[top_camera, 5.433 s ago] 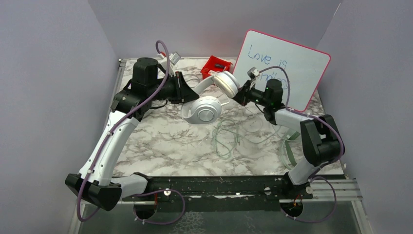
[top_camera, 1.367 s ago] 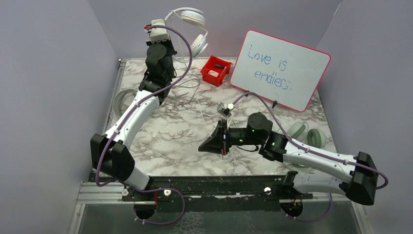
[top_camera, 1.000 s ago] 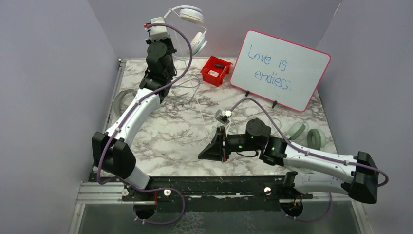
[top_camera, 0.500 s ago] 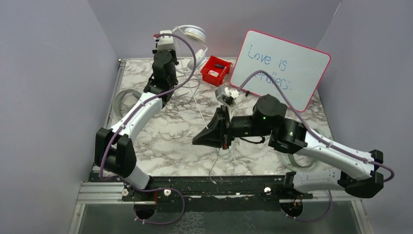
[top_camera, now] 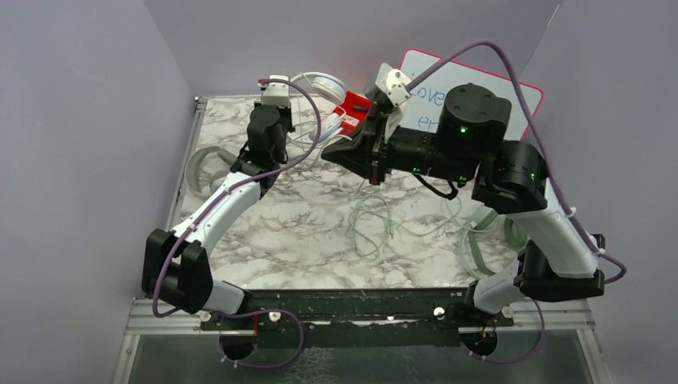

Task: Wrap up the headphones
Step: Wrap the headphones cable around the headphones.

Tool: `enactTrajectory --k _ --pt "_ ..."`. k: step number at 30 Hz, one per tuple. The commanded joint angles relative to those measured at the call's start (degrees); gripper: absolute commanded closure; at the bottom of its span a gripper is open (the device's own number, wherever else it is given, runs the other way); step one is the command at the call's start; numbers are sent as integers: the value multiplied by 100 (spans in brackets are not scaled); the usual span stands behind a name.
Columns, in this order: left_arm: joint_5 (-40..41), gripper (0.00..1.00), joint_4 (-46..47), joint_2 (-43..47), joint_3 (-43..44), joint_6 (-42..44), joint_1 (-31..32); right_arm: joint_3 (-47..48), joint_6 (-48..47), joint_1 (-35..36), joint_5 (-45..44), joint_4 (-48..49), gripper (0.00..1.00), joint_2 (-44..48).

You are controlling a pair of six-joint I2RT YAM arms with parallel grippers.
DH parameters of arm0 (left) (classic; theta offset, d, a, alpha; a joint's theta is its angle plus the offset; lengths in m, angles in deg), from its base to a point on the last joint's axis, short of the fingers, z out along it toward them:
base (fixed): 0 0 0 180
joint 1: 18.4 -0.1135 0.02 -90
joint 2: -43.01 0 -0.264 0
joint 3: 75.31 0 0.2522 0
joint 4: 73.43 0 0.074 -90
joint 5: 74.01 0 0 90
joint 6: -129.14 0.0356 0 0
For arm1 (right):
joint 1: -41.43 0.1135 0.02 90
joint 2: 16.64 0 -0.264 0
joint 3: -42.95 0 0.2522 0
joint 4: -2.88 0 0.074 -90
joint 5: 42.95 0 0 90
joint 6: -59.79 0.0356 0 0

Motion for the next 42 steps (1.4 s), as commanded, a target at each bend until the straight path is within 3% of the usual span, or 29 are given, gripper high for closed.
enactTrajectory --k 1,6,12,17,28,32,42 --pt "-492 100 33 440 -87 -233 -4 257 -732 54 -699 -413 99 137" --pt "-675 100 -171 541 -143 -419 -10 -527 -773 54 -735 246 99 685" --pt "-1361 100 -209 823 -431 -633 22 891 -1301 -120 -859 -47 100 -174" --pt "-1586 100 -417 1157 -578 -666 110 1555 -919 -1532 808 48 100 -810" --pt "-1590 100 -357 1158 -937 -789 716 2005 -681 -1887 1539 693 99 -1477" --pt "-1044 100 -182 929 -971 -835 924 1910 -356 -1895 2013 1102 99 -1431" --pt "-996 100 36 428 -1145 -929 1302 1986 -699 -2108 1206 1478 99 -1497"
